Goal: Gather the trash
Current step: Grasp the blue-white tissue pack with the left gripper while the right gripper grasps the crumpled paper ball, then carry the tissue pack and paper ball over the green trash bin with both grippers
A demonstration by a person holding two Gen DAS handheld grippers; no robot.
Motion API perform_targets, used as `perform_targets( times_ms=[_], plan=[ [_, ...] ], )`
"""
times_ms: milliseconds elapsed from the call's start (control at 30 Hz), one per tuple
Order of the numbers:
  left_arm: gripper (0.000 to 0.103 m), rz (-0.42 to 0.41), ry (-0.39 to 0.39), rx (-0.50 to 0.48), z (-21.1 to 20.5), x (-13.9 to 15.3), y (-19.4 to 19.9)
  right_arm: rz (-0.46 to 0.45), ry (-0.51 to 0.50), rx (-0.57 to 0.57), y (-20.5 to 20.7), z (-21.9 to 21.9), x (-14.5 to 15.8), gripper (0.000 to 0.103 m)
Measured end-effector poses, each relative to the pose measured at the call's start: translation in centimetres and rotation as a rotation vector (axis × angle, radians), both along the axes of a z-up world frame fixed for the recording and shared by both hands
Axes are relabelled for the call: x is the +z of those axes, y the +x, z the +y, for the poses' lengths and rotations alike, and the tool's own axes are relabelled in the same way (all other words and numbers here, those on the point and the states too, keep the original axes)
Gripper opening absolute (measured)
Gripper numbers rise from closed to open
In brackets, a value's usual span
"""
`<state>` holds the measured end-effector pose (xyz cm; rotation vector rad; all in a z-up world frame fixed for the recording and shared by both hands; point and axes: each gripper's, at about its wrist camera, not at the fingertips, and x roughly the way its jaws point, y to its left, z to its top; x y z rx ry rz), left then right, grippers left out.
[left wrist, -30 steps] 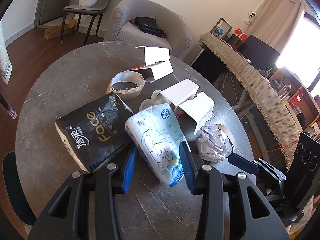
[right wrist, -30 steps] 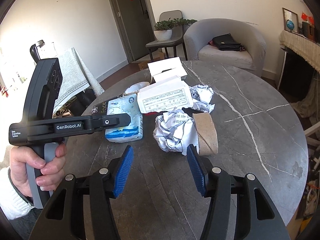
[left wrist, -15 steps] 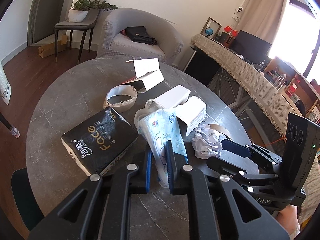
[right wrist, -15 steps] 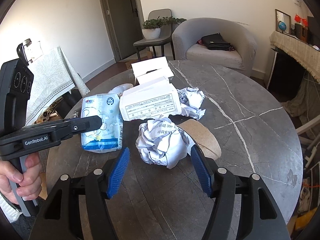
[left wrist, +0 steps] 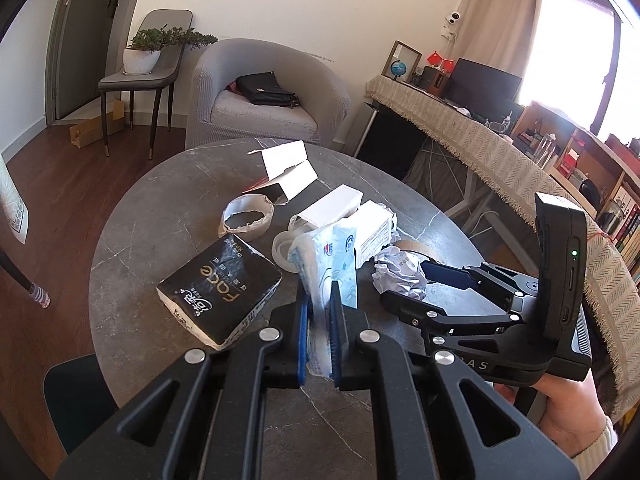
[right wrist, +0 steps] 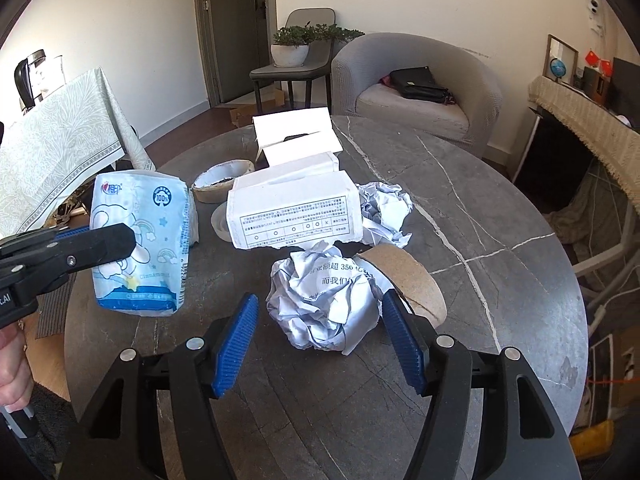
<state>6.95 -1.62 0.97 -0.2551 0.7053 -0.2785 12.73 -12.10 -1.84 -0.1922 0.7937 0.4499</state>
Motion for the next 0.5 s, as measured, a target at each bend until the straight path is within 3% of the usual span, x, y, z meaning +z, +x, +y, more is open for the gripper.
perform_targets(
  times_ms=[233,500],
  plan=[
    [0.010,-0.004,0.000,-0.001,0.6,0.3,-0.6,0.015,-0.009,-0.022,0.1,0.2,0.1,0.054],
    [0.010,-0.031,0.005,0.009,1.7,1.2,-1.6,-0.011,0.040,-0.006,-1.9,-0.2,2.2,0.053]
  ],
)
